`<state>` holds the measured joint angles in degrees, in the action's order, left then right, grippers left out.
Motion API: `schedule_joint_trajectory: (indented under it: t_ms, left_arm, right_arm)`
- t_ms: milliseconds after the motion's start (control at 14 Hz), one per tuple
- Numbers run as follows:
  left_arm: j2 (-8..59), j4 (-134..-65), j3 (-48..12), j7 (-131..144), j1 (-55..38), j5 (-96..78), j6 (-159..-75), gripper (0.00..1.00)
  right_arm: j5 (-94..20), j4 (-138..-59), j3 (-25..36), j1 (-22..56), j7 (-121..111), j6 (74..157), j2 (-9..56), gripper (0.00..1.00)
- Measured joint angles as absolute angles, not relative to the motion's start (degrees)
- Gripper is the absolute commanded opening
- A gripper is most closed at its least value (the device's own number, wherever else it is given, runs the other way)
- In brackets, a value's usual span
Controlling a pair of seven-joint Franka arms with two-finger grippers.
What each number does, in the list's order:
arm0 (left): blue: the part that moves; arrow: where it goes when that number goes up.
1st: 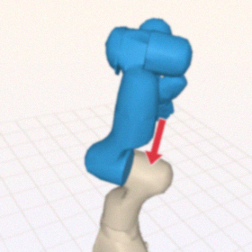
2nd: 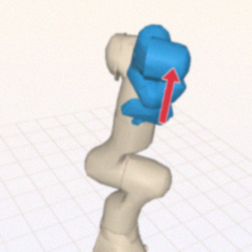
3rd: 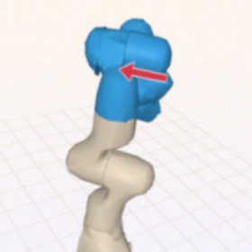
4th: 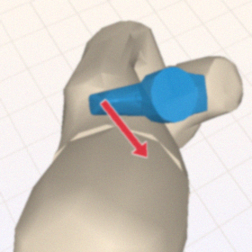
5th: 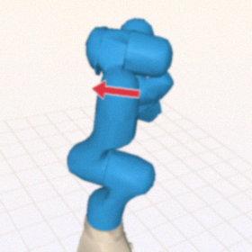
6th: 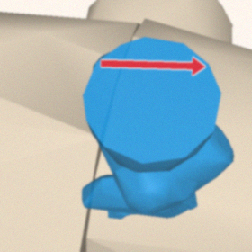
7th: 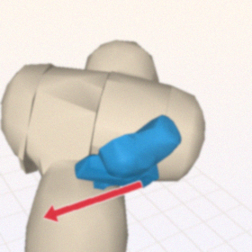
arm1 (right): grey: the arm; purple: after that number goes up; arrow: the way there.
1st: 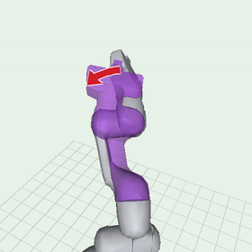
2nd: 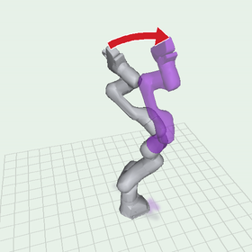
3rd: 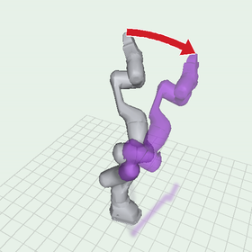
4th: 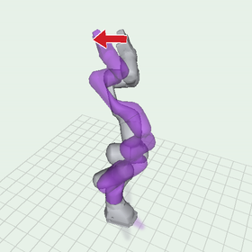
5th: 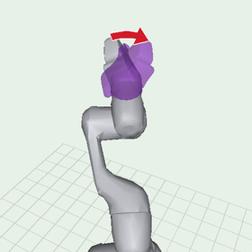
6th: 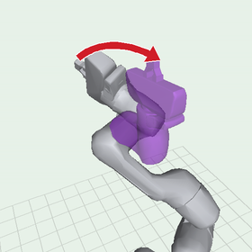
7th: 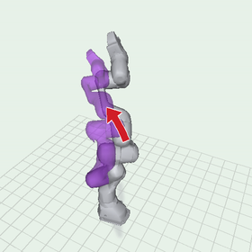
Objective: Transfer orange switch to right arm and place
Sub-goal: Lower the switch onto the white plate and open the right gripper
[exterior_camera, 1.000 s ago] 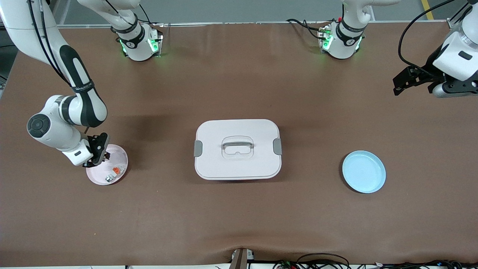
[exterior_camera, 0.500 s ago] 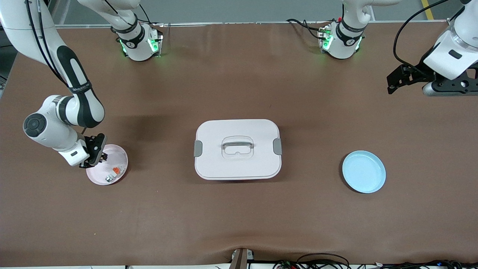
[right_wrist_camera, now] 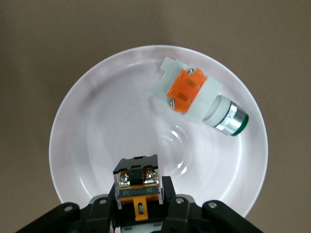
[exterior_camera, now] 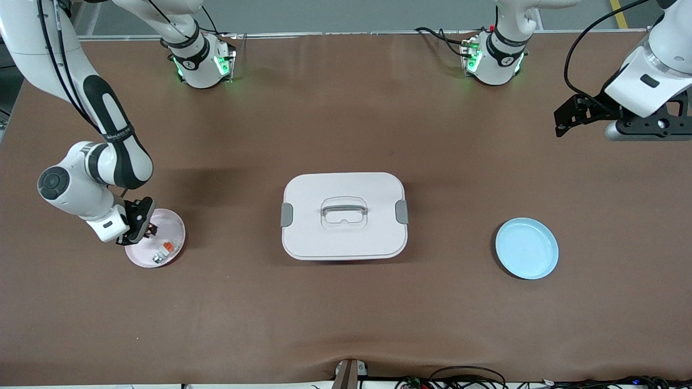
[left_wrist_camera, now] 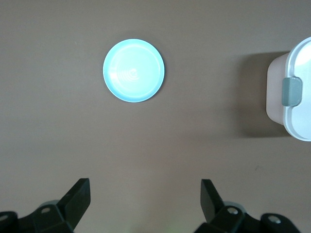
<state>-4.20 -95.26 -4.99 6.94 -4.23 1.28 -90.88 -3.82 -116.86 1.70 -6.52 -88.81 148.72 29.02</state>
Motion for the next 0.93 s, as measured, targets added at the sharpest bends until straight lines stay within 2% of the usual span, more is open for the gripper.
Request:
schedule_joint_trajectory:
  t_ms: [929]
  left_arm:
    - [-4.0,-94.0,-5.0,10.2,-4.2,1.3,-90.9,1.00]
  right_arm:
    - [-6.7,-116.9,1.3,-6.6,-90.7,151.8,31.1,0.00]
